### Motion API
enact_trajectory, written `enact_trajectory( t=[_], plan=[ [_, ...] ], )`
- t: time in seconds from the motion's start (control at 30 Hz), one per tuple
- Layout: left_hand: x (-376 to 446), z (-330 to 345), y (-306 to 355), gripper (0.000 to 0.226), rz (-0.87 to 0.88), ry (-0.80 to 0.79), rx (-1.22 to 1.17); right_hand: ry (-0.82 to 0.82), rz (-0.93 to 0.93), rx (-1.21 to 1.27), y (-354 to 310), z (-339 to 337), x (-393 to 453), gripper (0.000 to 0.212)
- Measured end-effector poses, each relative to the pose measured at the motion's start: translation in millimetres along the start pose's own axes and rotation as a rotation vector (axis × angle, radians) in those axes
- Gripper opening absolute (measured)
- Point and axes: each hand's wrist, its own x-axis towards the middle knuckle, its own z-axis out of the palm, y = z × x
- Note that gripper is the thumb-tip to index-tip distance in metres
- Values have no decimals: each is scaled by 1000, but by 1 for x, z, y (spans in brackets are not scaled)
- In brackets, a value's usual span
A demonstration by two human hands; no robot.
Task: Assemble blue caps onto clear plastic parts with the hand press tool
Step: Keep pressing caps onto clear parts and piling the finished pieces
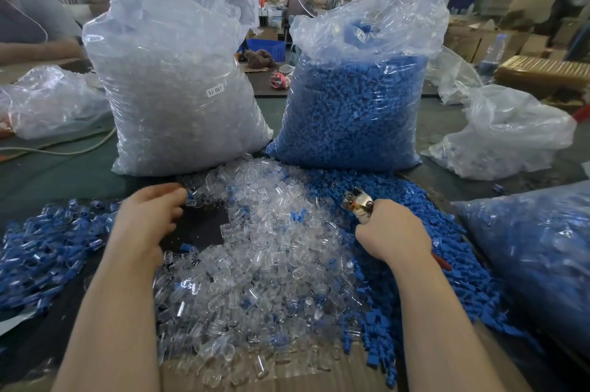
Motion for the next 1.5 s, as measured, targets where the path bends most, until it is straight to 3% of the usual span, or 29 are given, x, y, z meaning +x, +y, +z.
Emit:
enact_trajectory(
  t=[0.1,0.2,0.33,0.6,0.73,0.9,1.13,1.3,1.4,1.5],
  plan=[
    [-10,18,0,9,73,-176,424,-18,6,-10,0,-1,-1,18],
    [-14,31,-4,28,100,-250,807,-47,18,-29,-1,-2,-1,18],
    [-16,38,-4,23,133,-277,888,-44,28,-33,-3,-1,-2,17],
    [-21,37,-3,17,178,-229,784,-7,68,-1,-4,2,-1,16],
    [-25,40,1,11,249,-202,508,26,73,27,-3,2,0,17],
    [-38,49,15,12,152,-406,104,106,61,34,-2,1,4,26],
    [-55,66,24,23,39,-539,-143,198,11,127,0,2,7,10],
    [-60,70,24,31,14,-593,-183,83,55,30,3,0,4,15],
    [-62,73,24,27,35,-595,-157,-16,51,13,2,2,2,15],
    [-63,76,24,21,29,-590,-165,-16,45,10,0,2,0,15]
  ],
)
